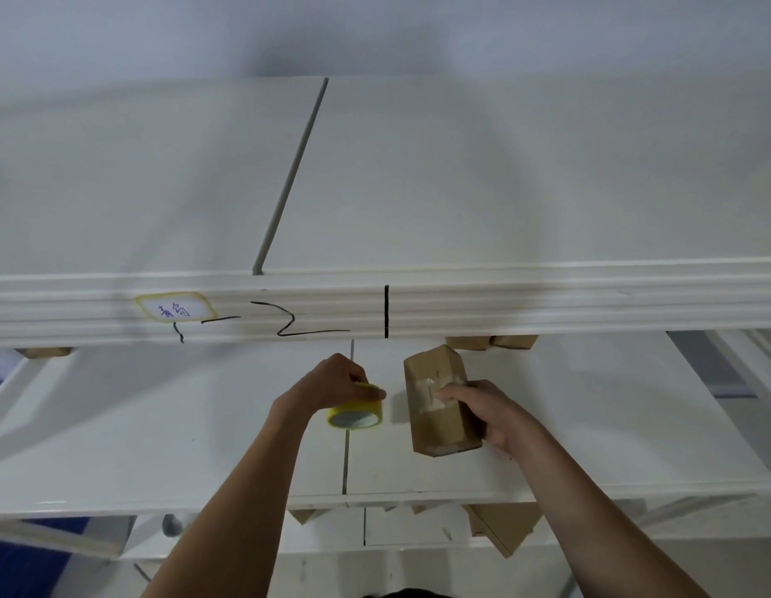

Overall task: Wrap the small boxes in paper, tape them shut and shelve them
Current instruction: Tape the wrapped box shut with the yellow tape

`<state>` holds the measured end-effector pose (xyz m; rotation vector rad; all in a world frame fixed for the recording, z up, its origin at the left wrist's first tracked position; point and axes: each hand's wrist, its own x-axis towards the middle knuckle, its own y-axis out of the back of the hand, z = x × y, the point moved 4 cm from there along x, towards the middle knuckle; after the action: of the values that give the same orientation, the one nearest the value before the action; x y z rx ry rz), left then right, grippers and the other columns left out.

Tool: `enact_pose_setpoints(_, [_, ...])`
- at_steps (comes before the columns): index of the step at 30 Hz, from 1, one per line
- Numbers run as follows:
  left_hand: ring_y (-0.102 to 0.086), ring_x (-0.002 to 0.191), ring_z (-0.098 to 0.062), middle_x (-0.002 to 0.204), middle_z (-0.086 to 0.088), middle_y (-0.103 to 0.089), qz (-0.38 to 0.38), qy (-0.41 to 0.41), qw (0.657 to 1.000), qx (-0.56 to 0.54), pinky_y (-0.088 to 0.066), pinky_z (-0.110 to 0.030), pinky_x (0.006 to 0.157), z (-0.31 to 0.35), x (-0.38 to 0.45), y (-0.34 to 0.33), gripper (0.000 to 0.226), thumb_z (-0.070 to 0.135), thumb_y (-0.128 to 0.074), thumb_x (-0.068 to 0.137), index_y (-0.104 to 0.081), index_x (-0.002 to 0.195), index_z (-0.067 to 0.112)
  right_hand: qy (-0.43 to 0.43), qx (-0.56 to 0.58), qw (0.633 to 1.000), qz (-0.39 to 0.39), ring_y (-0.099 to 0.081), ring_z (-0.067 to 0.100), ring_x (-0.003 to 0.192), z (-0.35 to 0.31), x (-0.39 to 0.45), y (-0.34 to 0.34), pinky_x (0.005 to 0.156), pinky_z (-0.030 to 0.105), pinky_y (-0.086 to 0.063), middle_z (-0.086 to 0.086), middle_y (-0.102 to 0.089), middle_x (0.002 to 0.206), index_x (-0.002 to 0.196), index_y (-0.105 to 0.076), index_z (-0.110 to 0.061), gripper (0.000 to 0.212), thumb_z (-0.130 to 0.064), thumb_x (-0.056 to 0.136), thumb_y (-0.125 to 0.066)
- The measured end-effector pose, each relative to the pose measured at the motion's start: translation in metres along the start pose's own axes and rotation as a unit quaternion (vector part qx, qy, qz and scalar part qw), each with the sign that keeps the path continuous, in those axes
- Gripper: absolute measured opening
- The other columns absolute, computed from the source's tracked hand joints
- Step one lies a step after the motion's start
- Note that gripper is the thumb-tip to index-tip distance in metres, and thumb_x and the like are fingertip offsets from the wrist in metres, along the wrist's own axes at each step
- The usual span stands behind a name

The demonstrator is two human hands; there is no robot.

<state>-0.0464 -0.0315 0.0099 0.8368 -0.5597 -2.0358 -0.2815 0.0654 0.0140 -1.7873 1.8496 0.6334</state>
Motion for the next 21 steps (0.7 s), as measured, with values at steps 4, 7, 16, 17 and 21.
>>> enact_pose_setpoints(4, [-0.069,0.078,-0.015,0.080,-0.001,-0.071,0.035,0.018,0.999,0.006,-0.054,-0.024,0.065,-0.009,0.002,-0.007,0.037,0.055,-0.081,0.074,-0.077,0.078,0.018,0.017,0.002,1.000,-0.019,-0.072,0.026,0.098,-0.010,-0.003,0.002,0.068,0.032,-0.058,0.011,-0.075,0.106,0.118,-0.068,-0.008,0.033,-0.021,0.088,-0.073])
enact_pose_setpoints(7, [-0.068,0.077,-0.014,0.079,-0.001,-0.070,0.030,0.016,0.999,-0.005,-0.053,-0.022,0.064,-0.008,0.004,-0.011,0.039,0.055,-0.080,0.075,-0.077,0.081,0.017,0.022,0.020,0.999,-0.037,-0.071,0.029,0.102,-0.008,-0.004,0.001,0.072,0.036,-0.059,0.013,-0.075,0.109,0.120,-0.067,-0.008,0.035,-0.021,0.088,-0.073])
enact_pose_setpoints(16, [-0.069,0.084,-0.016,0.081,0.002,-0.071,-0.005,0.005,0.999,-0.042,-0.053,-0.025,0.067,0.004,0.009,-0.014,0.039,0.060,-0.077,0.075,-0.078,0.080,0.022,0.028,0.117,0.989,-0.089,-0.070,0.031,0.102,-0.005,-0.011,-0.009,0.076,0.039,-0.057,0.016,-0.073,0.112,0.127,-0.066,-0.009,0.042,-0.024,0.087,-0.067])
enact_pose_setpoints(17, [-0.069,0.085,-0.016,0.082,0.002,-0.071,-0.007,0.003,0.999,-0.052,-0.053,-0.025,0.068,0.007,0.009,-0.014,0.037,0.059,-0.077,0.076,-0.078,0.081,0.022,0.024,0.129,0.987,-0.097,-0.070,0.030,0.102,-0.007,-0.012,-0.010,0.076,0.039,-0.058,0.017,-0.072,0.113,0.128,-0.065,-0.010,0.044,-0.026,0.087,-0.067])
enact_pose_setpoints(21, [-0.066,0.082,-0.012,0.083,0.001,-0.070,-0.017,-0.007,0.996,-0.085,-0.052,-0.023,0.069,0.015,0.006,-0.015,0.034,0.055,-0.075,0.081,-0.077,0.081,0.020,0.010,0.147,0.981,-0.125,-0.070,0.030,0.109,-0.010,-0.015,-0.012,0.088,0.043,-0.056,0.018,-0.070,0.121,0.127,-0.066,-0.015,0.043,-0.046,0.099,-0.054])
